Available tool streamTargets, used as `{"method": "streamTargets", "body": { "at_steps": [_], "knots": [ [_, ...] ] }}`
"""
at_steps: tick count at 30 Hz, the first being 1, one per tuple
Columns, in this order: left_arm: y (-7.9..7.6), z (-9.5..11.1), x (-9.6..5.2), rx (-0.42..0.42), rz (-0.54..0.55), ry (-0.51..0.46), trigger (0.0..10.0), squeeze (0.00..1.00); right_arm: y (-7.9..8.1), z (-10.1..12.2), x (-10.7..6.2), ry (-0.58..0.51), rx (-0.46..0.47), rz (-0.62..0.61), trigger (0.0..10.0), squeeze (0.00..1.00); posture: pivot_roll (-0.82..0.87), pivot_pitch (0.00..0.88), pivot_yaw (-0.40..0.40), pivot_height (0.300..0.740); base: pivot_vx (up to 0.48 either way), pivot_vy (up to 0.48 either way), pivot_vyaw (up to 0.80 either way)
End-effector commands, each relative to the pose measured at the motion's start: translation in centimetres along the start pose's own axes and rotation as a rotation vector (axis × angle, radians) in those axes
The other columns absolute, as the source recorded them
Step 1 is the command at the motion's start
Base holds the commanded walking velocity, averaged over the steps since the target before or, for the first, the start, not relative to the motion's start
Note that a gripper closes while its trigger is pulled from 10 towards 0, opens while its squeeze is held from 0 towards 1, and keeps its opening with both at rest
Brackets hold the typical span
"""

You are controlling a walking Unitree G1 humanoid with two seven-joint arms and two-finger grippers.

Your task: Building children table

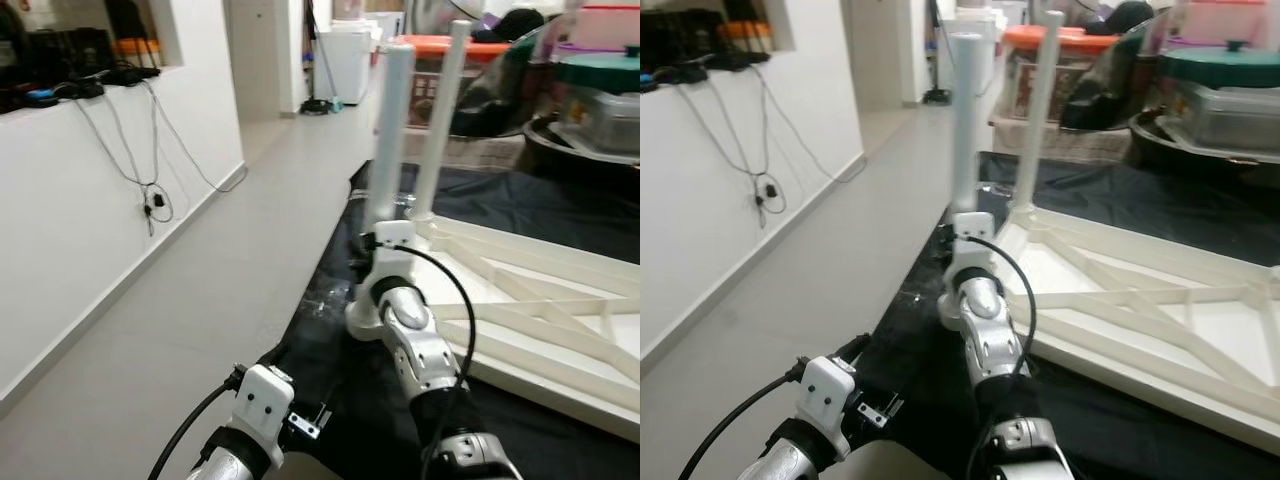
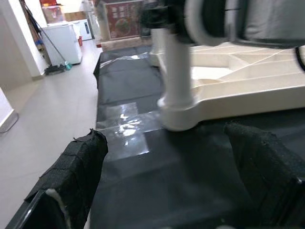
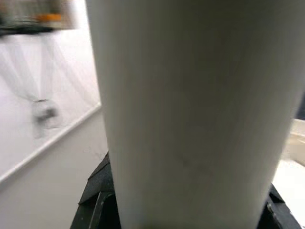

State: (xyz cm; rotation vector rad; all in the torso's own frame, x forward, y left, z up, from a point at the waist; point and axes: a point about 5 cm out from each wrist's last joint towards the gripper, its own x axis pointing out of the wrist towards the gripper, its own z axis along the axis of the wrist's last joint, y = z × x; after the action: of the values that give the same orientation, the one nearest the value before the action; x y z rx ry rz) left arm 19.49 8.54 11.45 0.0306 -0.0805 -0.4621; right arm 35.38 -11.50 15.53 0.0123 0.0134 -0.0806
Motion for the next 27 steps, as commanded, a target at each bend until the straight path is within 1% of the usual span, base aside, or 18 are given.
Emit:
{"method": "streamTargets", "body": {
  "at_steps": [1, 2, 3, 4, 5, 6, 7, 10, 11, 12, 15, 17, 18, 19, 21, 24, 26, 27],
  "knots": [
    [0.2, -0.5, -0.1, 0.001, 0.002, 0.025, 10.0, 0.0, -1.4, -3.0, -1.1, 0.139, 0.052, -0.177, 0.0, 0.0, -0.01, 0.0, -0.005, 0.74, 0.0, 0.0, 0.0],
    [0.2, -0.5, -0.1, 0.001, 0.003, 0.025, 10.0, 0.0, -1.1, -3.1, -1.3, 0.15, 0.072, -0.206, 0.0, 0.0, -0.01, 0.0, -0.005, 0.74, 0.0, 0.0, 0.0],
    [0.2, -0.5, -0.1, 0.001, 0.003, 0.025, 10.0, 0.0, -1.1, -3.1, -1.3, 0.15, 0.072, -0.206, 0.0, 0.0, -0.01, 0.0, -0.005, 0.74, 0.0, 0.0, 0.0],
    [0.2, -0.5, -0.1, 0.001, 0.003, 0.025, 10.0, 0.0, -0.3, -3.1, -1.4, 0.157, 0.097, -0.196, 0.0, 0.0, -0.01, 0.0, -0.005, 0.74, 0.0, 0.0, 0.0],
    [0.2, -0.5, -0.1, 0.001, 0.003, 0.025, 10.0, 0.0, -0.3, -3.1, -1.4, 0.157, 0.097, -0.196, 0.0, 0.0, -0.01, 0.0, -0.005, 0.74, 0.0, 0.0, 0.0],
    [0.2, -0.5, 0.0, 0.001, 0.003, 0.024, 10.0, 0.0, 0.5, -2.9, -1.5, 0.149, 0.122, -0.186, 0.0, 0.0, -0.01, 0.0, -0.005, 0.74, 0.0, 0.0, 0.0],
    [0.2, -0.4, 0.0, 0.001, 0.003, 0.024, 10.0, 0.0, 1.4, -2.7, -1.4, 0.147, 0.157, -0.149, 4.5, 0.0, -0.01, 0.0, -0.005, 0.74, 0.0, 0.0, 0.0],
    [0.2, -0.4, 0.0, 0.001, 0.002, 0.024, 10.0, 0.0, 2.0, -2.7, -1.4, 0.147, 0.181, -0.125, 4.5, 0.0, -0.01, 0.0, -0.005, 0.74, 0.0, 0.0, 0.0],
    [0.2, -0.4, 0.0, 0.001, 0.003, 0.023, 10.0, 0.0, 2.6, -2.5, -1.3, 0.117, 0.191, -0.056, 10.0, 0.0, -0.01, 0.0, -0.005, 0.74, 0.0, 0.0, 0.0],
    [0.2, -0.4, 0.0, 0.0, 0.003, 0.023, 10.0, 0.0, 3.1, -2.0, -1.3, 0.079, 0.19, 0.016, 10.0, 1.0, -0.01, 0.0, -0.005, 0.74, 0.0, 0.0, 0.0],
    [0.2, -0.4, 0.0, 0.0, 0.003, 0.023, 10.0, 0.0, 3.5, -1.8, -1.4, 0.054, 0.184, 0.07, 10.0, 1.0, -0.01, 0.0, -0.005, 0.74, 0.0, 0.0, 0.0],
    [0.2, -0.4, 0.0, -0.002, 0.003, 0.023, 10.0, 0.0, 3.8, -1.0, -1.2, 0.0, 0.164, 0.175, 10.0, 1.0, -0.01, 0.0, -0.005, 0.74, 0.0, 0.0, 0.0],
    [0.2, -0.4, 0.0, -0.004, 0.002, 0.023, 10.0, 0.0, 3.7, -0.6, -0.9, -0.026, 0.174, 0.227, 10.0, 0.0, -0.02, 0.0, 0.0, 0.74, 0.0, 0.0, 0.0],
    [0.2, -0.4, 0.0, -0.004, 0.002, 0.023, 10.0, 0.0, 3.7, -0.6, -0.9, -0.026, 0.174, 0.227, 10.0, 0.0, -0.02, 0.0, 0.0, 0.74, 0.0, 0.0, 0.0],
    [0.2, -0.4, 0.0, -0.005, 0.001, 0.023, 10.0, 0.0, 3.2, 0.0, 0.0, -0.037, 0.221, 0.367, 10.0, 0.0, -0.02, 0.0, 0.0, 0.74, 0.0, 0.0, 0.0],
    [0.2, -0.4, 0.0, -0.006, 0.0, 0.023, 10.0, 0.0, 3.1, 0.1, 0.3, -0.028, 0.249, 0.426, 10.0, 0.0, -0.02, 0.0, 0.0, 0.74, 0.0, 0.0, 0.0],
    [0.1, -0.4, 0.1, -0.008, 0.0, 0.022, 10.0, 0.0, 2.7, 0.5, 0.6, 0.004, 0.233, 0.696, 10.0, 0.0, -0.02, 0.0, -0.004, 0.74, 0.0, 0.0, 0.0],
    [0.1, -0.4, 0.1, -0.008, 0.0, 0.022, 10.0, 0.0, 2.7, 0.5, 0.6, 0.004, 0.233, 0.696, 10.0, 0.0, -0.02, 0.0, -0.004, 0.74, 0.0, 0.0, 0.0]
  ]
}}
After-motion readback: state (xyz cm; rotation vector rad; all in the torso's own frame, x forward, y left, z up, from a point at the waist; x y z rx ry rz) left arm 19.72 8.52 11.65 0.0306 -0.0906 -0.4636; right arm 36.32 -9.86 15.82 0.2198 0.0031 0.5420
